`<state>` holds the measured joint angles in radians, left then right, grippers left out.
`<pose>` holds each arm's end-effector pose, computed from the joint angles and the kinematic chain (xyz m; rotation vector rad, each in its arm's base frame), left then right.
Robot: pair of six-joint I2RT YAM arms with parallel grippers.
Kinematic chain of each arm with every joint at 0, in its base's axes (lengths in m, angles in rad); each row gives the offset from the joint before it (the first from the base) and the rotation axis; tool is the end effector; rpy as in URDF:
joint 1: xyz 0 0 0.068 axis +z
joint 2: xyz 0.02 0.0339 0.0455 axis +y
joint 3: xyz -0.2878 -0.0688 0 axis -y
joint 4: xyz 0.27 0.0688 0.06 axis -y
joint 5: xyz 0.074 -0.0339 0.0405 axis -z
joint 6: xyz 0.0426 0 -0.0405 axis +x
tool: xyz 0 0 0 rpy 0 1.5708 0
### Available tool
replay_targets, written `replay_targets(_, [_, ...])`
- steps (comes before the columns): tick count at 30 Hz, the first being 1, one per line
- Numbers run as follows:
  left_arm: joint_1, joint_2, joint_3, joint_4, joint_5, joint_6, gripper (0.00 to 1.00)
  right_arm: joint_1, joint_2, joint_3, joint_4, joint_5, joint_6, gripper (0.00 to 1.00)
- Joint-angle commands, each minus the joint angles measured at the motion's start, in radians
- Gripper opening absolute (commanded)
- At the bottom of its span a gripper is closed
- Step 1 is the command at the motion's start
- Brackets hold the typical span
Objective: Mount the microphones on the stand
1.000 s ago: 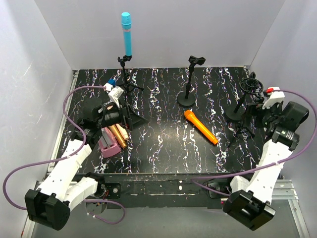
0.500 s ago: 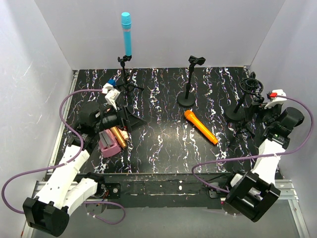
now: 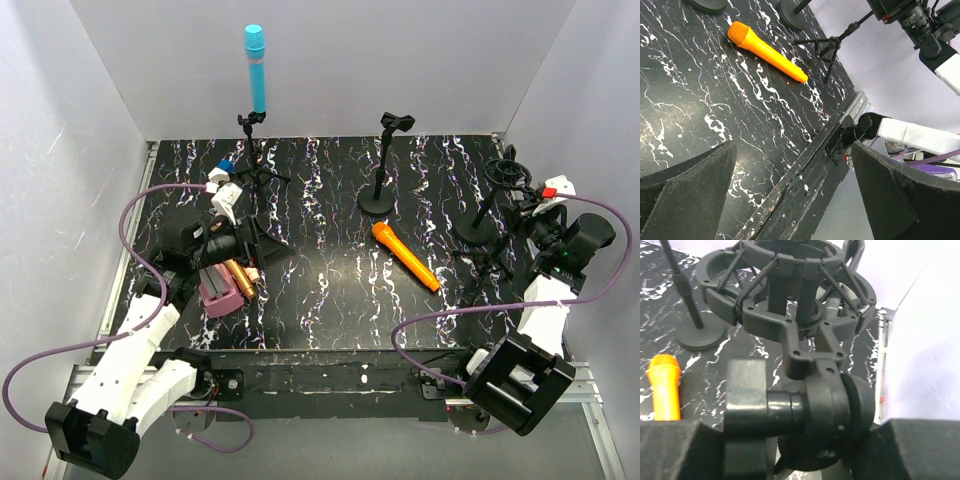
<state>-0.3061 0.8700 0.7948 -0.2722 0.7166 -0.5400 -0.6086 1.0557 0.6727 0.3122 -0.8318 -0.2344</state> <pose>0.1898 -0.0893 0.3369 0.2833 2.0115 -1.2366 0.2260 -0.1191 0.3114 -0.3267 1.5853 0.0327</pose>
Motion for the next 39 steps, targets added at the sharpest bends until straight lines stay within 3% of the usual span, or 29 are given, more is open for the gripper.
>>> replay_targets(1, [-0.004, -0.04, 0.046, -0.045, -0.016, -0.005, 0.98, -0.005, -0.008, 0.033, 0.054, -0.095, -0.036, 0.23])
replay_targets(6, [-0.004, -0.06, 0.044, -0.058, -0.028, -0.008, 0.98, -0.006, -0.04, 0.05, 0.051, -0.109, -0.023, 0.02])
replay_targets(17, [-0.004, -0.072, 0.072, -0.107, -0.04, 0.021, 0.98, 0.003, -0.121, 0.226, -0.018, -0.199, 0.154, 0.01])
replay_targets(20, [-0.004, -0.072, 0.075, -0.108, -0.045, 0.026, 0.98, 0.039, -0.137, 0.283, -0.131, -0.233, 0.181, 0.01])
replay_targets(23, [-0.002, -0.075, 0.078, -0.108, -0.065, 0.029, 0.98, 0.139, -0.164, 0.317, -0.25, -0.227, 0.173, 0.01])
replay_targets(27, [-0.004, -0.074, 0.093, -0.114, -0.08, 0.037, 0.98, 0.366, -0.183, 0.361, -0.445, -0.15, 0.133, 0.01])
replay_targets(31, [-0.004, -0.059, 0.119, -0.134, -0.097, 0.041, 0.98, 0.512, -0.163, 0.373, -0.469, -0.153, 0.228, 0.01])
replay_targets(35, [-0.004, -0.036, 0.153, -0.153, -0.114, 0.043, 0.98, 0.686, -0.122, 0.403, -0.567, -0.11, 0.127, 0.01])
replay_targets(39, [-0.002, -0.031, 0.184, -0.182, -0.147, 0.046, 0.98, 0.823, -0.077, 0.38, -0.52, -0.092, 0.089, 0.01])
